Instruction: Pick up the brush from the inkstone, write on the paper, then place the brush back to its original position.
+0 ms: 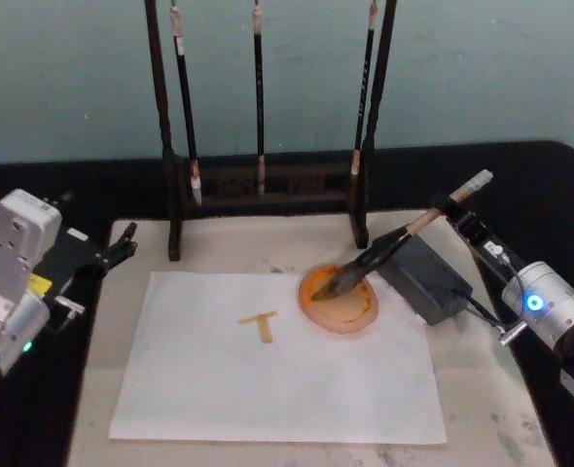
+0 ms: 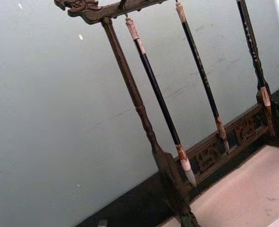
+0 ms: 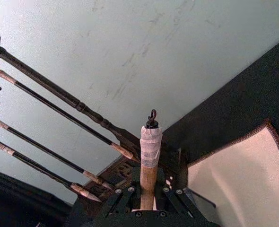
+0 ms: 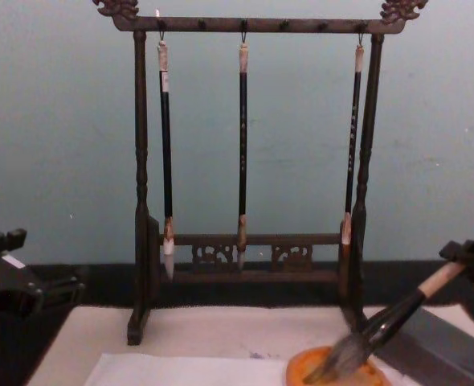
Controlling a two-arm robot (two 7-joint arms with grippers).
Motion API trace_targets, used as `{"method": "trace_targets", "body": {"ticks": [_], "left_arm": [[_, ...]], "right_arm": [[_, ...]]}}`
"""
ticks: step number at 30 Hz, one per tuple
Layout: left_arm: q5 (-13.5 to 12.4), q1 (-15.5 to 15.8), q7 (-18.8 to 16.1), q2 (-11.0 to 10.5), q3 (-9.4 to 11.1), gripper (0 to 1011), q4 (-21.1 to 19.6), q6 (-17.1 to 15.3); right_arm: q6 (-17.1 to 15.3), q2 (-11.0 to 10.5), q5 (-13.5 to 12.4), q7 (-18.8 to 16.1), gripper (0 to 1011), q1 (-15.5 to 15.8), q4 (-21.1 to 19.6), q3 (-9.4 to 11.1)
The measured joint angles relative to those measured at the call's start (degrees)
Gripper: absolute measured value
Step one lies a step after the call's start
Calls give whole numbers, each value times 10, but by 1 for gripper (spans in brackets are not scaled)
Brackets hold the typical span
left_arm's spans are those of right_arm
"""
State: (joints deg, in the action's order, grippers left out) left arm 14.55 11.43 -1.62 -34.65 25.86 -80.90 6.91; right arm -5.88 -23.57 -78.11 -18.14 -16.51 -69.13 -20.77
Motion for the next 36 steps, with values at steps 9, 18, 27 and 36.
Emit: {"method": "trace_targets", "body": {"ticks": [9,18,27,36], "left_arm": [[0,0,0,0,0,1010,0,0],[0,0,0,0,0,1010,0,0],[0,0,0,0,0,1010,0,0],[0,0,0,0,0,1010,0,0]], "right_arm": [[0,0,0,-1,377,0,0,0],[0,0,0,-2,650,0,0,1],[0,0,0,-2,932,0,0,1],[0,0,1,-2,1000,0,0,1]]}}
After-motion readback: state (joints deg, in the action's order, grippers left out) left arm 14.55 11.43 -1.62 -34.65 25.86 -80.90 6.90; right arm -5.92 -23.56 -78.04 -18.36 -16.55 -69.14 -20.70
